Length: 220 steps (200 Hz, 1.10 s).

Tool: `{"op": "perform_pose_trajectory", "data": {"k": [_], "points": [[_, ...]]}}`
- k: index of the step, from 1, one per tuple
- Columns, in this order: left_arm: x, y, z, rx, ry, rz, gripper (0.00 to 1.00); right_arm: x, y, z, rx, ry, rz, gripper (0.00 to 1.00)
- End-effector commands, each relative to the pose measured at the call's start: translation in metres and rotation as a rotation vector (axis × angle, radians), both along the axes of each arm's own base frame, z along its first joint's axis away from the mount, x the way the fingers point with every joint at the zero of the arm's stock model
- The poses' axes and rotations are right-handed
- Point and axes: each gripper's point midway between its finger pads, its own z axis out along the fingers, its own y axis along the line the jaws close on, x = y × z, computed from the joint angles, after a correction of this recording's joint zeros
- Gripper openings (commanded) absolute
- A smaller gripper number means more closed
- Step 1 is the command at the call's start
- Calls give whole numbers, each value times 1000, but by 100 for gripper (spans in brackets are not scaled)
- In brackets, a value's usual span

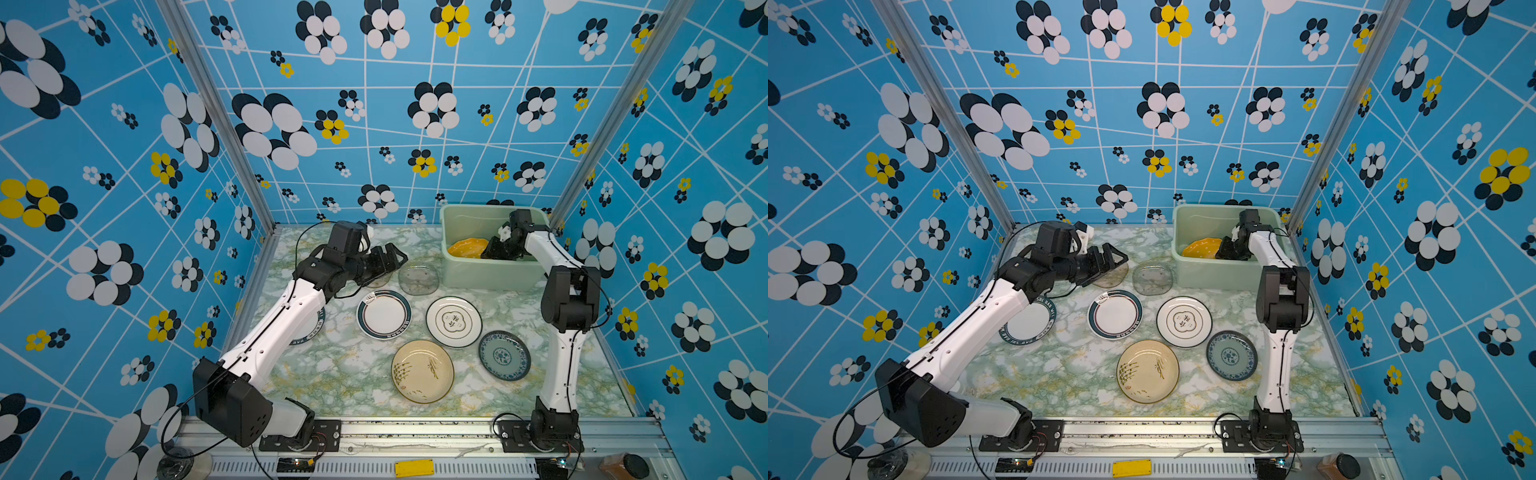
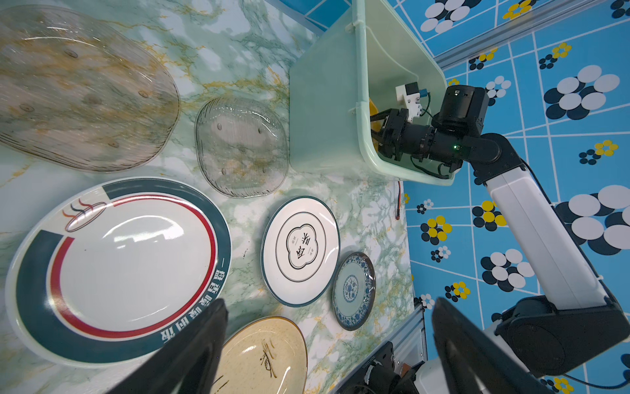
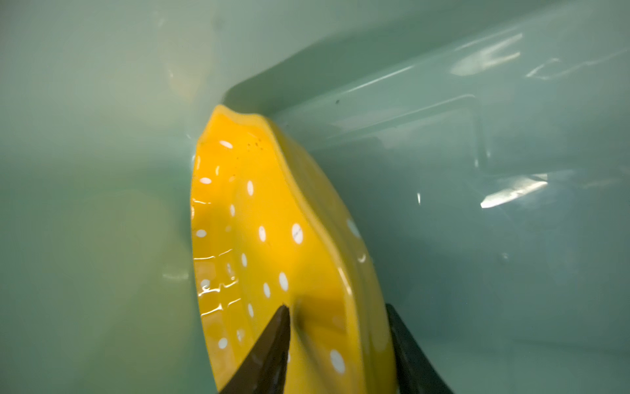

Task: Place the plates into the plastic bin on the countertop
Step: Place the plate in the plastic bin.

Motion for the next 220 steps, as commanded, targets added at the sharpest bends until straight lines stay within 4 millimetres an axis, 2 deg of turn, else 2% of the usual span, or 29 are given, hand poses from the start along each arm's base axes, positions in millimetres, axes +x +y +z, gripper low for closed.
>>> {"op": "perform_pose_trajectory", "data": {"k": [1,22,57,79,82,107,136,159,178,195,207,208,209,220], "points": [[3,5,11,4,-22,18,95,-9,-8,9,-76,16,3,58],[2,7,12,8,-24,22,95,-13,-15,10,-126,24,1,67],[-3,12,18,21,-42,29,96,-13,-23,26,-183,-8,11,76],[-7,17,23,33,-56,35,96,-14,-26,35,-201,-20,16,78],[-8,17,24,34,-59,34,96,-14,-26,52,-203,-52,12,78],[-18,22,29,43,-70,27,96,-12,-24,100,-190,-145,-3,79],[-36,30,33,73,-80,6,96,-20,-15,179,-180,-298,-8,83],[-56,45,31,132,-72,5,96,-43,2,227,-154,-368,10,83],[-75,62,19,206,-19,20,96,-70,20,253,-110,-400,33,82],[-93,79,4,275,62,42,96,-100,40,269,-41,-419,55,80],[-103,88,-8,312,118,55,96,-119,50,273,15,-424,51,80],[-104,89,-9,315,122,55,96,-124,62,272,32,-421,74,80],[-105,89,-9,317,126,56,96,-127,65,274,39,-426,79,79],[-112,94,-17,329,156,65,96,-145,81,274,93,-436,105,79]]}}
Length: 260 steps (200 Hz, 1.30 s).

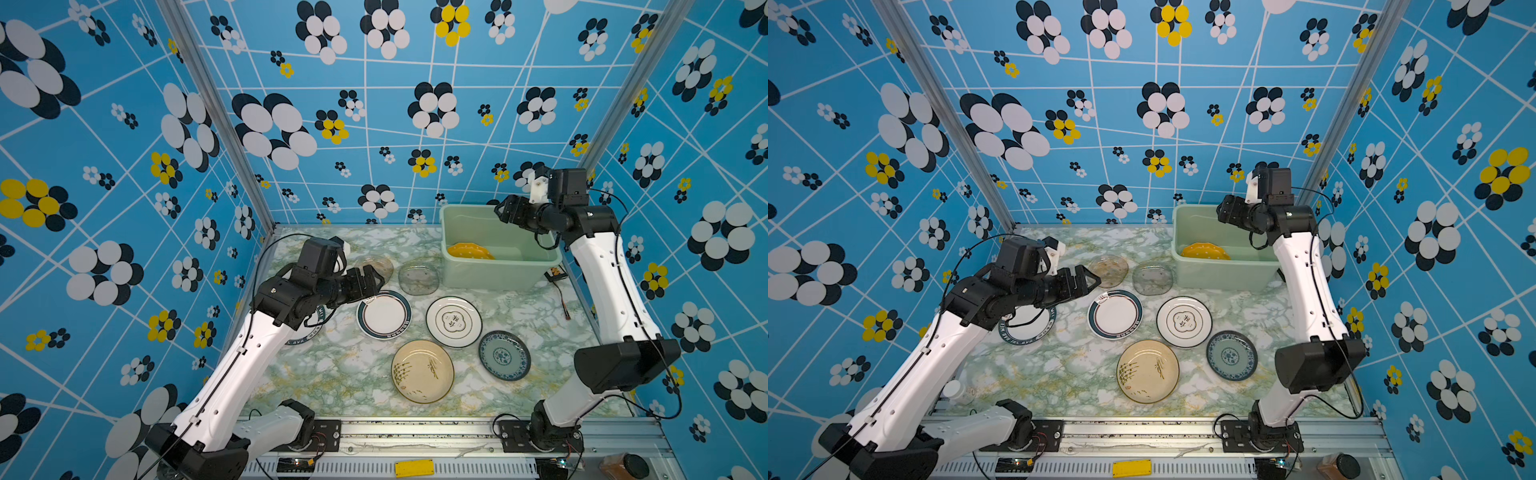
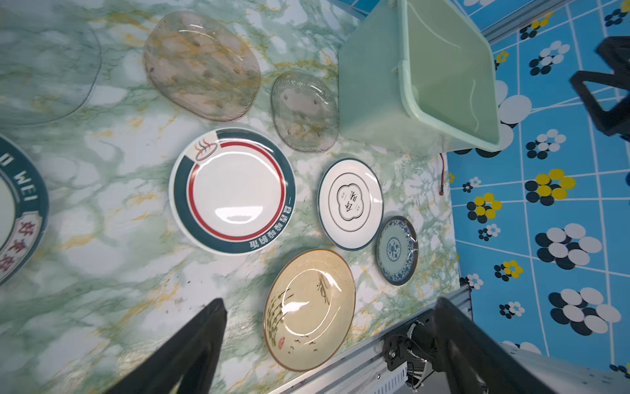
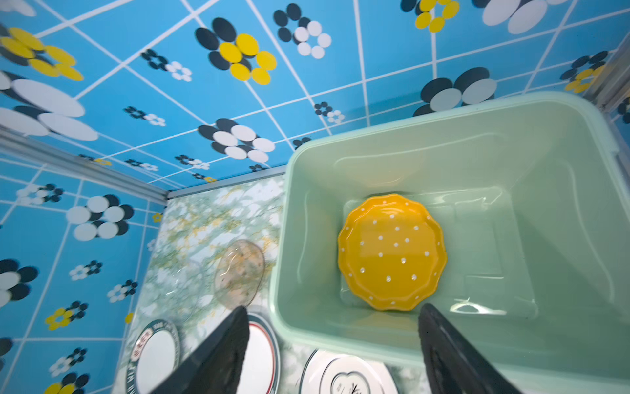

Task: Place the plates into the plastic bin on the countertop
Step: Place the plate in the plastic bin, then pick up the plate from the center of the table.

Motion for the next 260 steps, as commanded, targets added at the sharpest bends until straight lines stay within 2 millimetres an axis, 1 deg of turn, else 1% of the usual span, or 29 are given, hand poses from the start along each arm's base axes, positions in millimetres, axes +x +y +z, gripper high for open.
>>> {"op": "perform_pose_trajectory", "data": {"k": [1,17,21,34,43,63,71,86,98,110,127,156,168,186,201,204,225,240,260], "points": [[-27,27,-27,116,121,36,96,-40,37,-24,124,100,75,79],[-34,32,-37,113,160,68,96,-68,58,-30,180,113,121,79],[-36,33,-40,109,171,76,96,-75,62,-39,188,137,129,79],[-40,36,-49,82,217,106,96,-95,74,-52,214,171,151,78],[-42,37,-55,61,248,126,96,-106,80,-63,234,196,161,78],[-43,37,-65,11,300,159,96,-128,91,-94,275,270,179,77],[-43,37,-68,-2,312,168,95,-135,91,-106,269,299,179,76],[-42,34,-72,-28,325,167,95,-147,82,-133,217,351,164,76],[-39,25,-72,-63,323,141,93,-155,72,-155,157,395,146,75],[-38,16,-73,-76,323,111,93,-160,68,-175,128,436,160,74],[-34,0,-69,-80,297,44,93,-160,63,-194,131,475,161,72],[-26,-34,-62,-86,245,-71,95,-151,48,-216,215,486,130,71],[-22,-49,-62,-99,232,-112,95,-148,41,-224,235,491,118,71],[-16,-71,-66,-128,220,-156,97,-147,36,-239,239,508,125,71],[-10,-85,-74,-152,219,-167,98,-150,36,-253,235,537,139,71],[-9,-88,-76,-156,218,-170,98,-146,28,-255,241,539,112,71],[0,-107,-88,-189,215,-172,99,-146,20,-273,234,559,97,71],[6,-119,-97,-192,210,-177,99,-143,16,-279,232,552,92,71],[11,-134,-116,-171,223,-204,100,-138,13,-287,243,550,87,71]]}}
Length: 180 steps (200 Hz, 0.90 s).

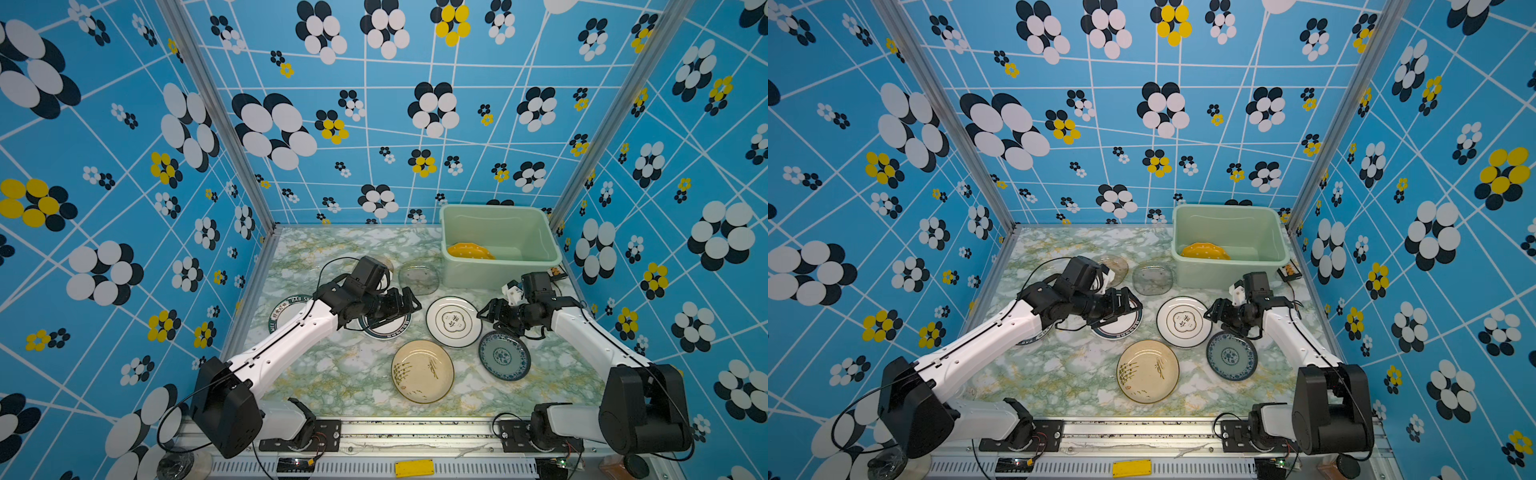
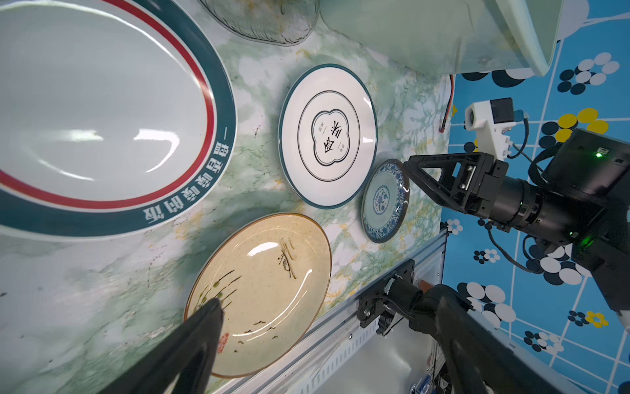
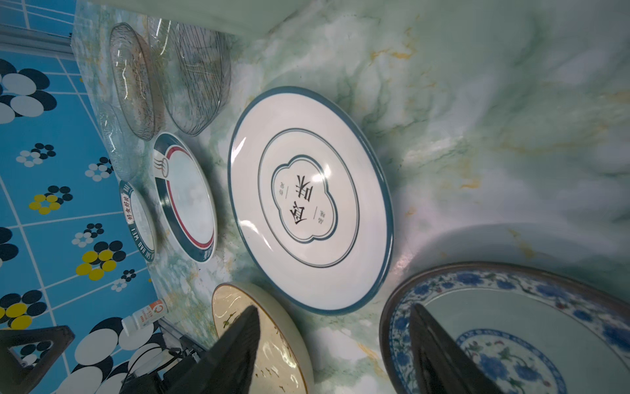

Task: Place the plates into the plastic bin on the countertop
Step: Pick up the plate from the center of the table.

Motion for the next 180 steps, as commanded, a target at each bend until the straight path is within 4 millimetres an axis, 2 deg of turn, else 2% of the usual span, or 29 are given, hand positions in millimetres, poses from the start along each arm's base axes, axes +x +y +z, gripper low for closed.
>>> {"op": "perform_pose_trajectory", "data": {"k": [1,77,124,180], "points": [[11,-23,-14,-27,-20,-23,100,9,0,-5,19,-43,25,71],[16,-68,-70,40,22,-159,99,26,6,-23,43,-21,77,72],[25,-88,-91,49,42,-183,98,35,8,-29,57,-13,89,73],[33,-92,-119,89,68,-157,99,40,10,-34,70,-2,91,72]]}}
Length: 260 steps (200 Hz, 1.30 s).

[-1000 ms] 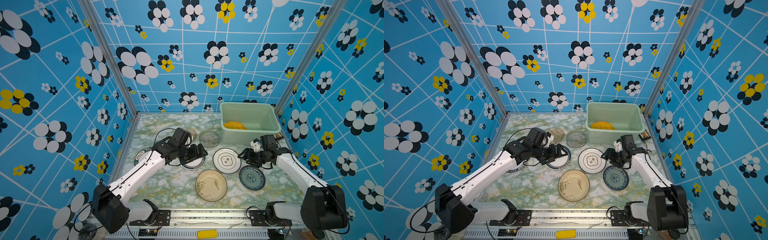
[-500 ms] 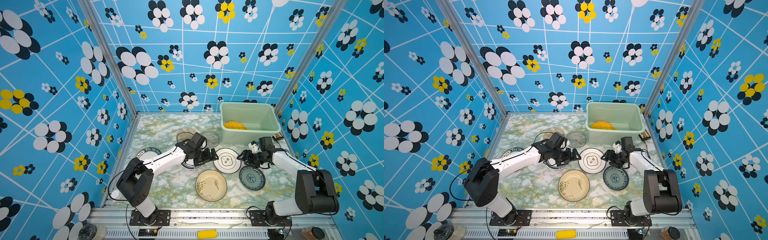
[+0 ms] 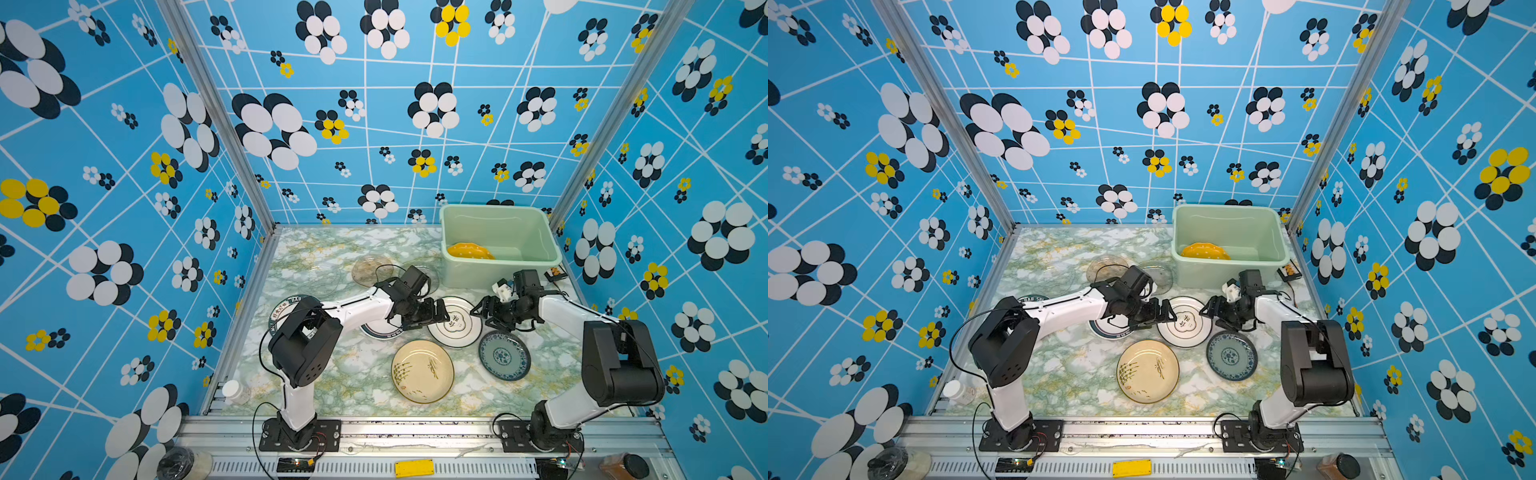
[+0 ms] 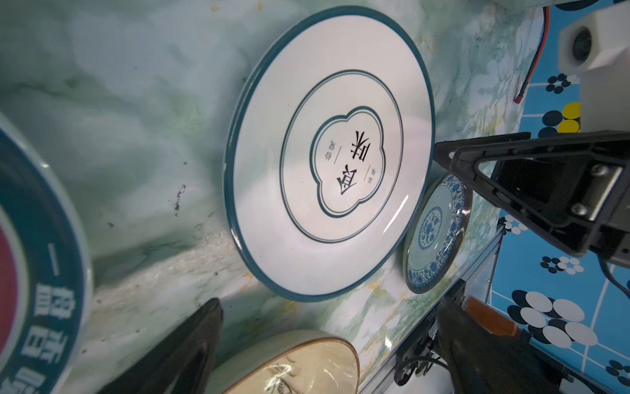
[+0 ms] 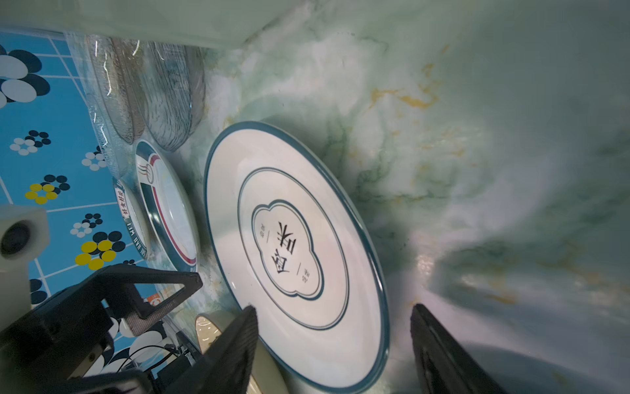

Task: Place the plates into the plastic bin on the countertop
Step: Pick up the plate from the center of the table.

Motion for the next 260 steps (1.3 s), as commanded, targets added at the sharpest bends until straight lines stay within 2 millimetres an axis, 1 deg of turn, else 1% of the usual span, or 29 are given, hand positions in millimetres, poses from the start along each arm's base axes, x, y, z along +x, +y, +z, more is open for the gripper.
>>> {"op": "perform_pose_trajectory", "data": {"k": [1,28,55,97,135,177,211,260], "points": [[5,-7,-5,1,-13,1,99,8,2,5,17,-28,19,72],[8,-6,-14,28,-2,20,99,8,2,4,20,-25,18,72],[11,-4,-17,56,-18,24,99,10,3,3,25,-23,20,71],[15,-11,-19,77,-49,3,99,9,5,0,39,-15,24,71],[17,-17,-26,77,-37,1,99,7,7,-4,51,-2,28,70],[19,-18,-33,77,-30,26,99,8,11,-5,81,6,34,69],[19,-26,-31,22,-27,31,99,7,14,-2,104,2,42,67],[18,-33,-31,-3,-22,20,99,4,18,7,136,-14,52,59]]}}
